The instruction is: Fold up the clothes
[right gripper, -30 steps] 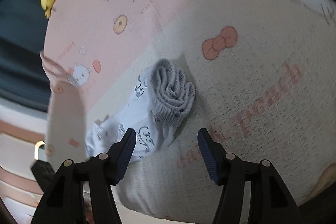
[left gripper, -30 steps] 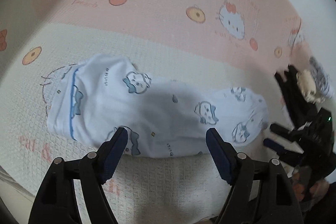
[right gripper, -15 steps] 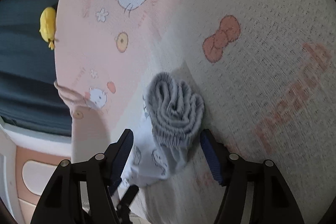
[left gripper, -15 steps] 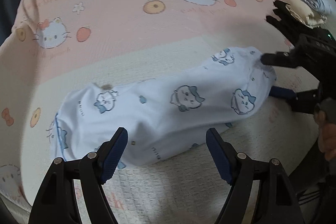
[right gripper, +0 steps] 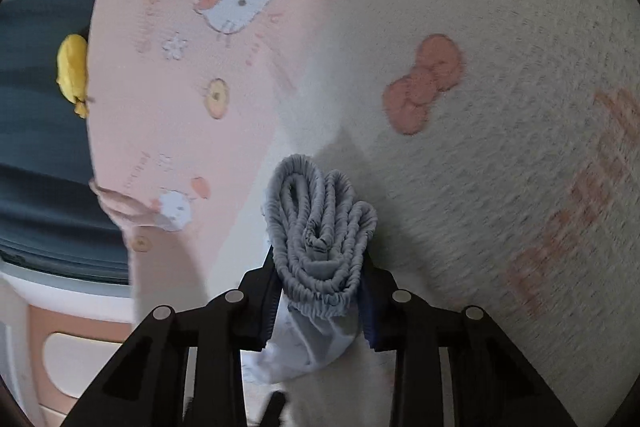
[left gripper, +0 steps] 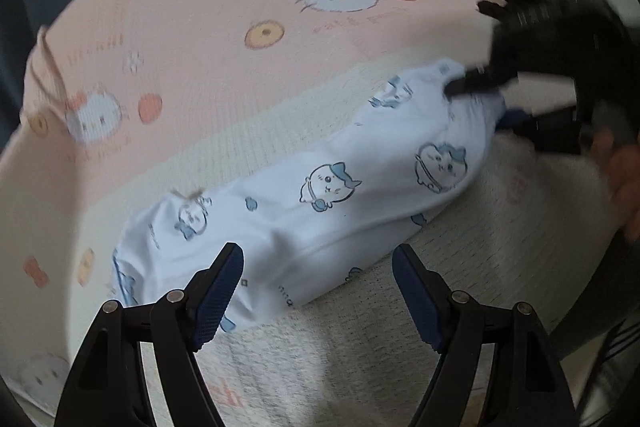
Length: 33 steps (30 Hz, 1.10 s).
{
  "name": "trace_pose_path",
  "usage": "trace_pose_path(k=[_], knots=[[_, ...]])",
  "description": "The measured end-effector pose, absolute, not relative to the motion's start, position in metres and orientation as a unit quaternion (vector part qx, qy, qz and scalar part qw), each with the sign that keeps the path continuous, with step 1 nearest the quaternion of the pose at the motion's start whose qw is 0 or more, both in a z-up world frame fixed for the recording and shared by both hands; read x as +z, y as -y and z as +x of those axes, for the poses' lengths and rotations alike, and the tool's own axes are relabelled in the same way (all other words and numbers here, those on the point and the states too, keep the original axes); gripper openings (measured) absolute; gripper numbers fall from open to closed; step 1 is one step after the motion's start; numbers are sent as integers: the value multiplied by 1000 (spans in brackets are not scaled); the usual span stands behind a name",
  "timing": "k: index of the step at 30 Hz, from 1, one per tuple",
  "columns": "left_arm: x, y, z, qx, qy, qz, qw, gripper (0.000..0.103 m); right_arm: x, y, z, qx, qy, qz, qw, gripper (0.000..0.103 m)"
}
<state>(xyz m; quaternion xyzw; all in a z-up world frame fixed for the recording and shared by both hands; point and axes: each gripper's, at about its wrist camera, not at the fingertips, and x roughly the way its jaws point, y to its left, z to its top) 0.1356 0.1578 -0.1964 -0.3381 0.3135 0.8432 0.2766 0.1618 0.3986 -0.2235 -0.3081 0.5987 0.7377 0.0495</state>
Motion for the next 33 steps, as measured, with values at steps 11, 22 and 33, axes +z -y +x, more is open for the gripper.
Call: trace_pose_path(k=[11, 22, 33], knots=[[-190, -175, 143, 838, -362, -275, 302, 76, -183, -384, 164, 779, -549, -304, 9, 32], [-156, -134, 83, 862, -95, -384, 317, 25, -177, -379, 168, 789, -529, -312, 23, 32], [-211, -128, 67, 822, 21, -476, 313, 16, -152, -359, 166, 817, -490, -302, 37, 32]])
